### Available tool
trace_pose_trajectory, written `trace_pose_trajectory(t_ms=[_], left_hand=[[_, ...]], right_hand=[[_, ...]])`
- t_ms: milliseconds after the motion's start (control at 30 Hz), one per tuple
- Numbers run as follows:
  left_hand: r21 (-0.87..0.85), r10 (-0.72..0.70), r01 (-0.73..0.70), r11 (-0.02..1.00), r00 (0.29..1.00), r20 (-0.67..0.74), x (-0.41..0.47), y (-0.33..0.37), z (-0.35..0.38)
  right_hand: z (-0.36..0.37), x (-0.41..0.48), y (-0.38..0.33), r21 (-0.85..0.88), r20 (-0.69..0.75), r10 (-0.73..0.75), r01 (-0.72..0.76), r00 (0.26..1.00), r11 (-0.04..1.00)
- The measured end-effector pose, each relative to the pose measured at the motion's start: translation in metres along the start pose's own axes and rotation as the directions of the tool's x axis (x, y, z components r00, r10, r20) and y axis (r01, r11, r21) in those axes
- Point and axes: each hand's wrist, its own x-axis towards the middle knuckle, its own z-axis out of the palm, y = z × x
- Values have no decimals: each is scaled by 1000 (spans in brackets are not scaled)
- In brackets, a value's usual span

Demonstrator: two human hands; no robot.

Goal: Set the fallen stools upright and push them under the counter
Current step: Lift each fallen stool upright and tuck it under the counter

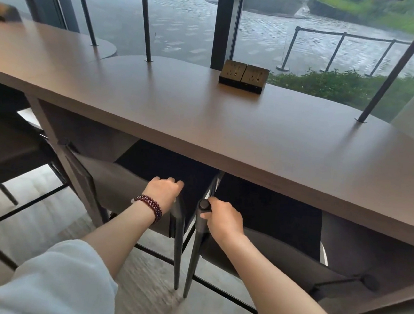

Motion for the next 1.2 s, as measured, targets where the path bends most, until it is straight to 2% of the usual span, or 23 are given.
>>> trace_pose_trajectory(t_ms=[133,233,333,433,533,600,767,900,1067,1200], left_hand=[[-6,26,-26,1000,1000,0,3,-2,-2],[-43,60,-59,997,998,15,3,-7,-4],[-142,47,-46,989,999,9,-1,-12,-3],[-358,-11,-5,934,999,-43,-13,-26,-1],[-463,-111,4,886,973,-203,-34,-54,2],[-527,-205,58,848,952,-225,-55,-81,4],[-707,-454,250,661,884,-111,-121,-176,17],[-728,-548,328,603,833,-78,-187,-262,23],[-838,-689,379,393,725,5,-265,-350,36],[-887,-747,376,269,663,55,-304,-405,49]], right_hand=[[-3,4,-3,-19,51,19,-18,999,1000],[-4,7,-12,-134,75,14,-4,997,991],[-5,11,-28,-266,-11,-69,64,998,962],[-2,17,-52,-259,-161,-214,168,963,951],[8,20,-91,-218,-237,-356,307,904,926],[19,19,-124,-193,-234,-415,376,879,906],[61,11,-219,-104,-181,-487,476,854,873],[99,2,-305,33,-133,-501,510,855,860],[141,-3,-395,244,-48,-517,512,854,823],[170,-3,-459,410,4,-555,505,832,760]])
